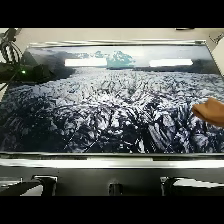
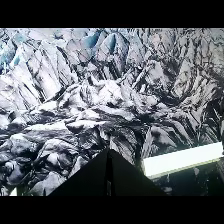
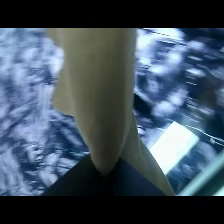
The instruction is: Fold the clothes and pants, and hang the long-sleeved shirts on hangers.
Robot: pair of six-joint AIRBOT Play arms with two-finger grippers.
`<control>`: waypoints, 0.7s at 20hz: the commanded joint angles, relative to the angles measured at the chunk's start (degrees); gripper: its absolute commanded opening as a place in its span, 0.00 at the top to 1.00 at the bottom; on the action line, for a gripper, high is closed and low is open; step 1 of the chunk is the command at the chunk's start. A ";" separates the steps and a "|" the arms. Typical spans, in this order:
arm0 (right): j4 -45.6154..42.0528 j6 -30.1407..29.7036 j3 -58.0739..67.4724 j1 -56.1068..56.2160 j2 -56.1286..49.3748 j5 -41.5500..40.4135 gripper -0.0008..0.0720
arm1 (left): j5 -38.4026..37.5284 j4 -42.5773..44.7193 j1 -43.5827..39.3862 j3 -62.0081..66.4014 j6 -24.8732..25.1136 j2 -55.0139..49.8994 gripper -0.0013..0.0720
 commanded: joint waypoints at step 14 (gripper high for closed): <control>-21.09 -1.70 -36.76 -5.73 7.80 -12.76 0.93 | -0.46 0.00 -0.04 -0.02 -1.01 0.04 0.95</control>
